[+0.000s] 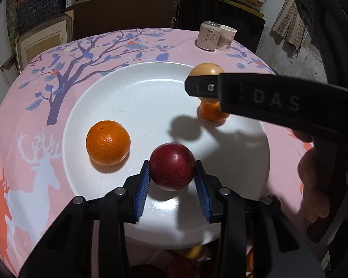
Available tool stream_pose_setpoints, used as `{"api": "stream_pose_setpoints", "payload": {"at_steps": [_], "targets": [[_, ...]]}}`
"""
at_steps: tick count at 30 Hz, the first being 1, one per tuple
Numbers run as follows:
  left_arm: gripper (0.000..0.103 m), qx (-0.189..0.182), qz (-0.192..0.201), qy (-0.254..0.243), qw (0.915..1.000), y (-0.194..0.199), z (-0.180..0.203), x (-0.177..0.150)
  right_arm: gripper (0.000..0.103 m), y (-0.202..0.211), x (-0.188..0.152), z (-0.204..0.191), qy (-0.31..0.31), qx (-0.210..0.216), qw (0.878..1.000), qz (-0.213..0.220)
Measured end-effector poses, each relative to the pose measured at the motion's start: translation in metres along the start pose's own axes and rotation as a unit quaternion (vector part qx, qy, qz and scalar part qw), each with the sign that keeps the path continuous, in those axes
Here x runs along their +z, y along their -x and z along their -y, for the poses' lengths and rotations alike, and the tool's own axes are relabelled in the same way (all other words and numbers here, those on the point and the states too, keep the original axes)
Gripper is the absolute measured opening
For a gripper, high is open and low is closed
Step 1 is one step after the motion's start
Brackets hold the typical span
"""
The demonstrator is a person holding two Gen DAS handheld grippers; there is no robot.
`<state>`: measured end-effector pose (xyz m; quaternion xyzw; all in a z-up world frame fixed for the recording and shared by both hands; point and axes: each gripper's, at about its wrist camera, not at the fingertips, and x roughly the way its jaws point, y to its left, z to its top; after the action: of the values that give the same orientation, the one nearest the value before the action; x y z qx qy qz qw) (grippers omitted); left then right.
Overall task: Organize fruits
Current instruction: 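Lower the red apple onto the plate with the left tool while the right tool releases the pale apple there, then grasp a pale yellow fruit with the left tool while the right tool grasps a red tomato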
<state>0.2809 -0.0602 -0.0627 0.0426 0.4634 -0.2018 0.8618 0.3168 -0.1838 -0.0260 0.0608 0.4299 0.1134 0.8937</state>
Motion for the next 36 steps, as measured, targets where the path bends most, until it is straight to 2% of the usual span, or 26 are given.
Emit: {"api": "stream_pose_setpoints", "payload": {"at_steps": [4, 6, 9, 15, 17, 20, 24, 29, 32, 36], "targets": [[0.039, 0.005, -0.012, -0.004, 0.9999, -0.009, 0.000, 0.001, 0.039, -0.013, 0.003, 0.004, -0.002, 0.006, 1.000, -0.002], [0.054, 0.009, -0.002, -0.004, 1.0000, -0.003, -0.001, -0.001, 0.047, -0.007, 0.003, 0.008, -0.009, 0.008, 1.000, 0.011], [0.071, 0.012, 0.031, 0.003, 0.9995, 0.017, -0.003, -0.001, 0.052, 0.007, 0.003, 0.009, -0.005, 0.004, 1.000, 0.030], [0.071, 0.005, 0.073, 0.006, 0.9973, 0.067, 0.001, -0.017, 0.054, 0.053, -0.021, 0.012, -0.018, 0.008, 0.999, 0.043], [0.073, 0.005, 0.082, -0.001, 0.9966, 0.086, 0.003, -0.034, 0.058, 0.072, -0.042, 0.013, -0.024, 0.016, 0.999, 0.044], [0.084, 0.003, 0.090, 0.002, 0.9959, 0.111, 0.001, -0.064, 0.060, 0.099, -0.083, 0.013, -0.025, 0.023, 0.998, 0.048], [0.084, 0.001, 0.087, -0.002, 0.9962, 0.134, 0.001, -0.108, 0.060, 0.124, -0.144, 0.014, -0.023, 0.010, 0.998, 0.060], [0.084, 0.018, 0.069, -0.023, 0.9972, 0.146, 0.008, -0.166, 0.060, 0.127, -0.206, 0.023, -0.034, 0.007, 0.998, 0.050], [0.084, 0.023, 0.058, -0.036, 0.9974, 0.149, 0.016, -0.193, 0.060, 0.122, -0.223, 0.030, -0.048, -0.001, 0.998, 0.042], [0.084, 0.034, 0.050, -0.056, 0.9966, 0.151, 0.027, -0.218, 0.062, 0.127, -0.228, 0.036, -0.064, 0.004, 0.997, 0.050]]}}
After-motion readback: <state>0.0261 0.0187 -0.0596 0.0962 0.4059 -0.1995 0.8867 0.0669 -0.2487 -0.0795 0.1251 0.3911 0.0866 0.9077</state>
